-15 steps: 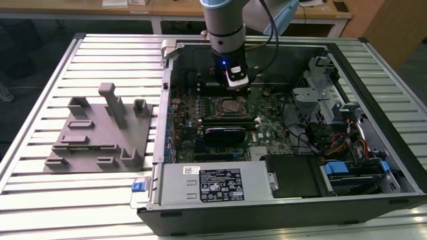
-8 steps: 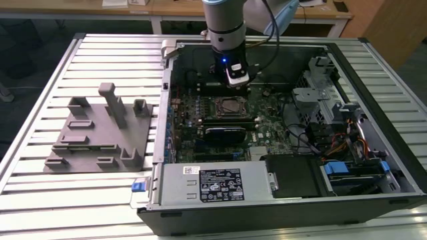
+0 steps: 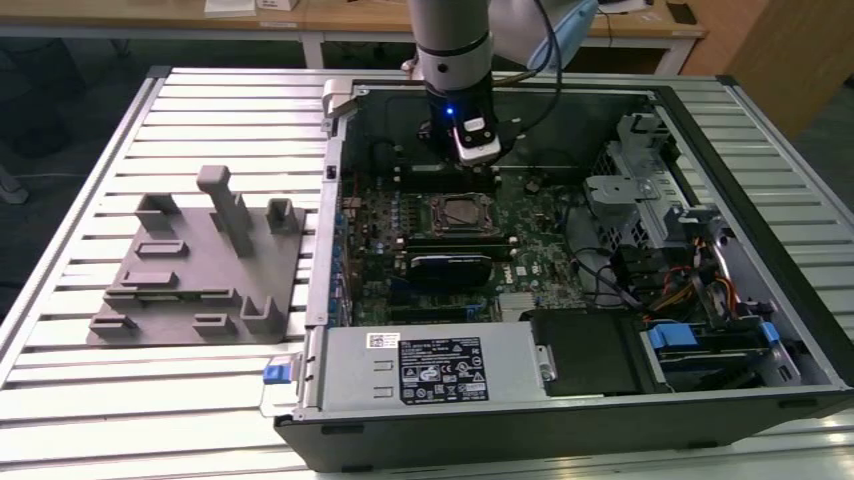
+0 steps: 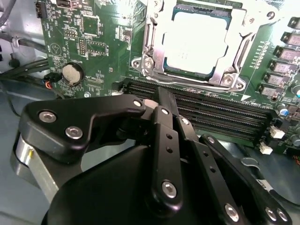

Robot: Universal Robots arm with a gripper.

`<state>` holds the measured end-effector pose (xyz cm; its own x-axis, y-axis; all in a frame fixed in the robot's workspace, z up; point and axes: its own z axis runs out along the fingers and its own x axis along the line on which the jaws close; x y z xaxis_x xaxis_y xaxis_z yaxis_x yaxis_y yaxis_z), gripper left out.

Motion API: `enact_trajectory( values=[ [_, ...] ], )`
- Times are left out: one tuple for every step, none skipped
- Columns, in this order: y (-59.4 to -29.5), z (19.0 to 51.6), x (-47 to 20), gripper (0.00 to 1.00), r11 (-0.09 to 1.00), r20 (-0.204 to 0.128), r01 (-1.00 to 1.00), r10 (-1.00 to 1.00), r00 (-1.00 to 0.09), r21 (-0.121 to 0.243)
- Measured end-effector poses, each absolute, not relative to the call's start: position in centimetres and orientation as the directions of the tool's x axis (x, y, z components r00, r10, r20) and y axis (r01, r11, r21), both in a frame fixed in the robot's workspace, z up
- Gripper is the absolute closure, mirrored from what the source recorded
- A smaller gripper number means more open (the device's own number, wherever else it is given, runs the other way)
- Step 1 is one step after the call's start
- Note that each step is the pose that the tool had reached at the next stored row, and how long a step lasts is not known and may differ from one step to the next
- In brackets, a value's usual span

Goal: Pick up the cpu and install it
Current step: 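Install the first cpu locking lever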

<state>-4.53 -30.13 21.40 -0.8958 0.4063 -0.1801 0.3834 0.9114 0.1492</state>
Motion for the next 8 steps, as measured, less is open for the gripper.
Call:
enact_trajectory(
  values=[
    [-30.12, 21.40, -4.52, 0.89, 0.911, -0.180, 0.383, 0.406, -0.896, 0.149],
    [-30.12, 21.40, -4.52, 0.89, 0.911, -0.180, 0.383, 0.406, -0.896, 0.149],
    [-30.13, 21.40, -4.52, 0.89, 0.911, -0.180, 0.383, 0.406, -0.896, 0.149],
    [-30.13, 21.40, -4.52, 0.89, 0.911, -0.180, 0.383, 0.406, -0.896, 0.149],
    [-30.13, 21.40, -4.52, 0.89, 0.911, -0.180, 0.384, 0.406, -0.896, 0.149],
    [-30.13, 21.39, -4.49, 0.89, 0.912, -0.177, 0.384, 0.406, -0.897, 0.145],
    [-30.13, 21.38, -4.41, 0.89, 0.913, -0.172, 0.385, 0.405, -0.898, 0.137],
    [-30.13, 21.37, -4.28, 0.89, 0.913, -0.167, 0.386, 0.404, -0.899, 0.130]
  ],
)
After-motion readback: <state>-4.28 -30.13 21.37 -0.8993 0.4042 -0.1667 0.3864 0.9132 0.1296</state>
